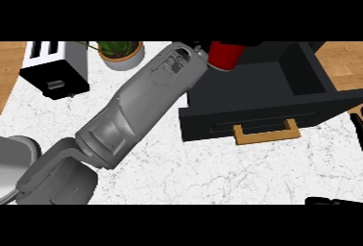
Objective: Pick up the can, place it into the drawer and close the drawer
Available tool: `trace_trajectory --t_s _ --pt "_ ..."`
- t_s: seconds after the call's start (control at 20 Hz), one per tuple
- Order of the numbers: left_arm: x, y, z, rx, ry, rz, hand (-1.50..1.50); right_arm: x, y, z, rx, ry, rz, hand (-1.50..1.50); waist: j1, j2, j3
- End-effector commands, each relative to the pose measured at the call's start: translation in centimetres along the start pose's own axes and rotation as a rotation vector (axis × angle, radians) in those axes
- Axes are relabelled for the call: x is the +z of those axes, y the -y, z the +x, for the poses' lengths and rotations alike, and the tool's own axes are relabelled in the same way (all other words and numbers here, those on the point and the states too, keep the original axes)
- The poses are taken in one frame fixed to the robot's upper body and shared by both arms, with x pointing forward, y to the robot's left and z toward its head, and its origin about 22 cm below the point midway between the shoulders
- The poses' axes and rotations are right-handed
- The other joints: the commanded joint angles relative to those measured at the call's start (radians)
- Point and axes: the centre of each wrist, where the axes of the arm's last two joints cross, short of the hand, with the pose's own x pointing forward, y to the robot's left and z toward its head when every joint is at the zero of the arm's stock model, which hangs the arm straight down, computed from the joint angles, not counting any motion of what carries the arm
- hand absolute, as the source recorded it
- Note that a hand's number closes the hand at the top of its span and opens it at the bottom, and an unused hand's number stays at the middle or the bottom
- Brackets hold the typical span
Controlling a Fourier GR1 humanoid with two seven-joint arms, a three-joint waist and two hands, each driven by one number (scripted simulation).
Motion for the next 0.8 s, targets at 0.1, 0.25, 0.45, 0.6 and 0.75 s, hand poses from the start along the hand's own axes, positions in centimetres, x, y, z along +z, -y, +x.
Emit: trace_trajectory --t_s 0.1,0.25,0.45,0.6,0.75 --pt "0.3 0.0 -2.0 -0.046 0.013 0.026 1.50 -0.2 -0.3 -0.3 0.002 0.010 0.030 -1.50 -0.019 0.006 0.000" --pt "0.4 0.0 -2.4 -0.052 -0.013 0.052 -1.50 -0.1 0.0 -0.5 0.017 0.004 0.016 -1.50 -0.015 0.003 0.000" --pt "0.6 -0.4 -4.3 -0.052 0.000 0.069 -1.50 -0.5 0.5 -0.3 0.029 0.014 0.034 -1.50 -0.015 0.009 0.000" --pt "0.6 -0.3 -4.0 -0.048 -0.014 0.118 -1.50 -0.4 -0.4 1.3 0.001 0.020 0.015 -1.50 -0.016 0.004 -0.001" --pt "0.9 0.3 -3.4 -0.046 -0.017 0.130 -1.50 -0.9 -1.0 -0.1 -0.006 0.033 0.047 -1.50 -0.031 0.009 0.000"
